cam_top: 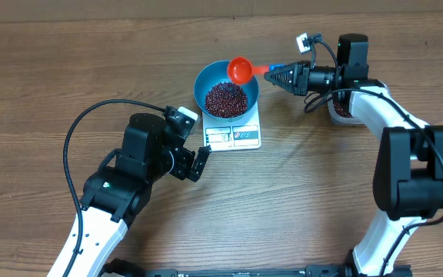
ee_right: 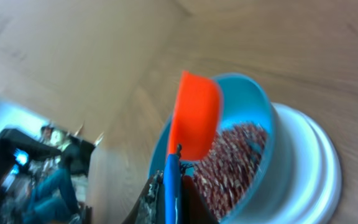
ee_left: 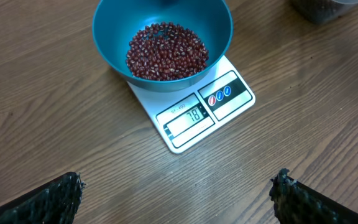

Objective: Scoop item into bowl and weigh 150g on scale
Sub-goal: 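Carry the empty scoop right over the clear bean tub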

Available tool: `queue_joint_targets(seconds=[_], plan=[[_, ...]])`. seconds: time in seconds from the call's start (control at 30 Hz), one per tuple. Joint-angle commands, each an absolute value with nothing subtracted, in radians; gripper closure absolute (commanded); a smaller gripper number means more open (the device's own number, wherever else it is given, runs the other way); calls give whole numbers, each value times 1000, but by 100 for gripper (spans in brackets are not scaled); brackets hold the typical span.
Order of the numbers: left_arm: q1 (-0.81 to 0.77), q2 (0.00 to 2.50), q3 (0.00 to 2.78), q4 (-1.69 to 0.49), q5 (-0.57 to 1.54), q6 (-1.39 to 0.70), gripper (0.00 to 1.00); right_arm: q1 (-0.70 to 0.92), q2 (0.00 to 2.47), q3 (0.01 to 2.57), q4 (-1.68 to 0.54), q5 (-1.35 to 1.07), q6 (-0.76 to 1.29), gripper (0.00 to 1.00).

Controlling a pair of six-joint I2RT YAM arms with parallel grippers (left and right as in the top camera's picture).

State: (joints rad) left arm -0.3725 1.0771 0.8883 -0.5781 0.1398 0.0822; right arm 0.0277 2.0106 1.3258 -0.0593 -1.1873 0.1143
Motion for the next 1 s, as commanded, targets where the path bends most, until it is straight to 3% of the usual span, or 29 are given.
queue_joint_targets(seconds=[0.0,0.47,0.97], plan=[[-369,1060,886,-576,154,101,0,27,1869,1343,-174,-981,94,96],[-369,1060,886,-576,154,101,0,27,1546,1343,-637,-447,-9,96],[-369,1060,886,-576,154,101,0,2,1436,1343,-813,38,3,96]])
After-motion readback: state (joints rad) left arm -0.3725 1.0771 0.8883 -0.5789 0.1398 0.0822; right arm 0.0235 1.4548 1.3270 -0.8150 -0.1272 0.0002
